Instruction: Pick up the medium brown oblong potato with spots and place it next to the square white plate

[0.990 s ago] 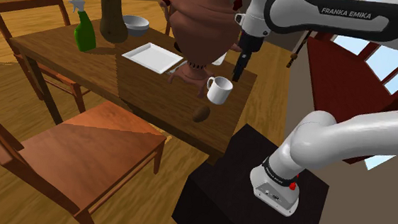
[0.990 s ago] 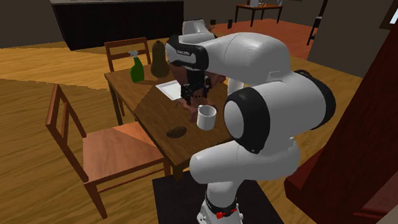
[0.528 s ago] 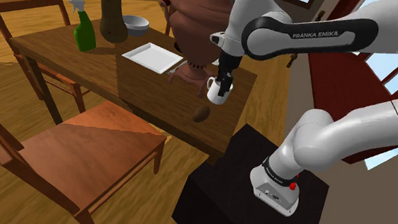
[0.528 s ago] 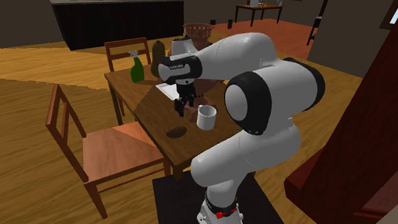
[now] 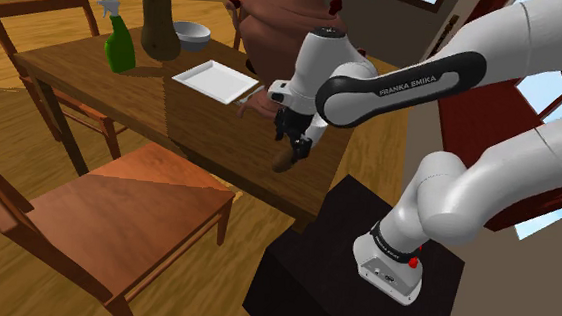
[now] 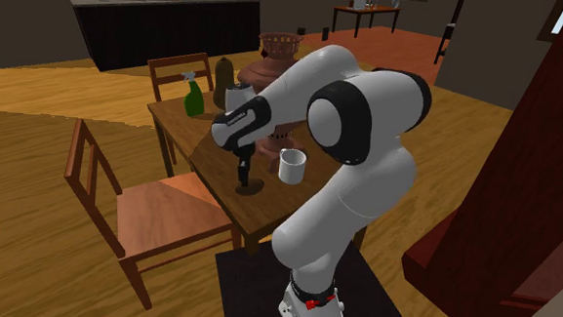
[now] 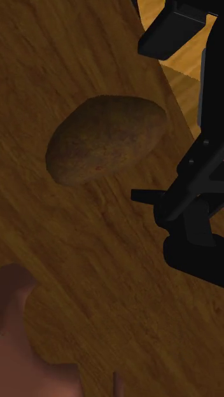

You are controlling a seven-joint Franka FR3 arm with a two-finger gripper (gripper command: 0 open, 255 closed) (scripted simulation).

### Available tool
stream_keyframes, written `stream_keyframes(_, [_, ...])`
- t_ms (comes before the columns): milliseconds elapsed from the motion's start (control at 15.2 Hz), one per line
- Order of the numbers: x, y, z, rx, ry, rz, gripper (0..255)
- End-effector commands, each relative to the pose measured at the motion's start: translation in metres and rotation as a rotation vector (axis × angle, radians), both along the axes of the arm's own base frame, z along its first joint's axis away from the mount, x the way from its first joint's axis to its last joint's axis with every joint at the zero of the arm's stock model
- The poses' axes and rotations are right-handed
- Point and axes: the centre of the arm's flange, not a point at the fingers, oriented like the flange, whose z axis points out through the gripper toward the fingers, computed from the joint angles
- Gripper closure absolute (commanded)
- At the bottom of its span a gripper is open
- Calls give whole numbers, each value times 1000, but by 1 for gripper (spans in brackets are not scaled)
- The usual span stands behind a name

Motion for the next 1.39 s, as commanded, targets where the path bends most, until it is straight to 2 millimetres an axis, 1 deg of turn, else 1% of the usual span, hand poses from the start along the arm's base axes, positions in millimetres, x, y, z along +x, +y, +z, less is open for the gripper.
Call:
stream_keyframes(0, [1, 6, -13, 2, -2, 52, 0])
stream_keyframes(462, [2, 5, -47, 2, -2, 52, 0])
stream_keyframes(924, [2, 5, -47, 2, -2, 52, 0])
stream_keyframes(990, [2, 5, -47, 2, -2, 52, 255])
stream_keyframes(1320, [2, 5, -47, 2, -2, 52, 255])
